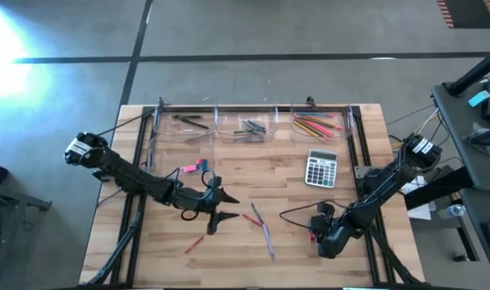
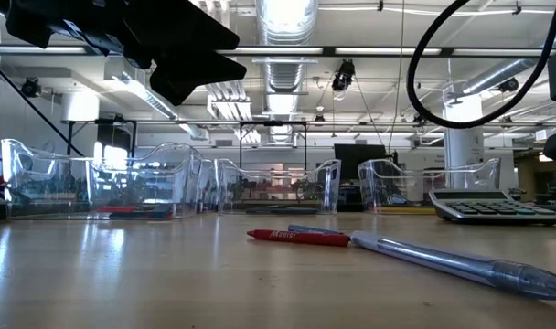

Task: Sort crayons/erasers/pens/pencils in bins
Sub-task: Put the orange eraser into the bottom transparent bin

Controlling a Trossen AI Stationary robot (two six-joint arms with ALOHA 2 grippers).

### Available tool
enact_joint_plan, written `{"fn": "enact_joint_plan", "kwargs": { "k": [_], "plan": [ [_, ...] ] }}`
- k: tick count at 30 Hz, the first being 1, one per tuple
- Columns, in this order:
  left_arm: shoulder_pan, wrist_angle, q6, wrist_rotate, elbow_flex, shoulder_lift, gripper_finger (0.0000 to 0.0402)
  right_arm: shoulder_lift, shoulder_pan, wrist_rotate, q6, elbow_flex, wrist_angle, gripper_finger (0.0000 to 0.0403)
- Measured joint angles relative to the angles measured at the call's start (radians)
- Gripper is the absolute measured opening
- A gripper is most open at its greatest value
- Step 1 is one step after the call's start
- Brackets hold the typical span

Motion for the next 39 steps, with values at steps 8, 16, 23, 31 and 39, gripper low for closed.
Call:
{"fn": "enact_joint_plan", "kwargs": {
  "k": [8,16,23,31,39],
  "plan": [
    [0.0,0.0,0.0,0.0,0.0,0.0,0.0195,-0.002,0.0,0.01,-0.003,0.019,-0.022,0.014],
    [0.0,0.0,0.0,0.0,0.0,0.0,0.0195,-0.003,0.0,0.015,-0.004,0.041,-0.05,0.0133],
    [0.0,0.0,0.0,0.0,0.0,0.0,0.0195,-0.009,0.0,0.022,-0.004,0.048,-0.062,0.009],
    [0.0,0.0,0.0,0.0,0.0,0.0,0.0195,-0.045,-0.001,0.023,-0.004,0.048,-0.072,0.0049],
    [0.0,0.0,0.0,0.0,0.0,0.0,0.0195,-0.113,-0.005,0.023,-0.002,0.048,-0.091,0.0011]
  ]
}}
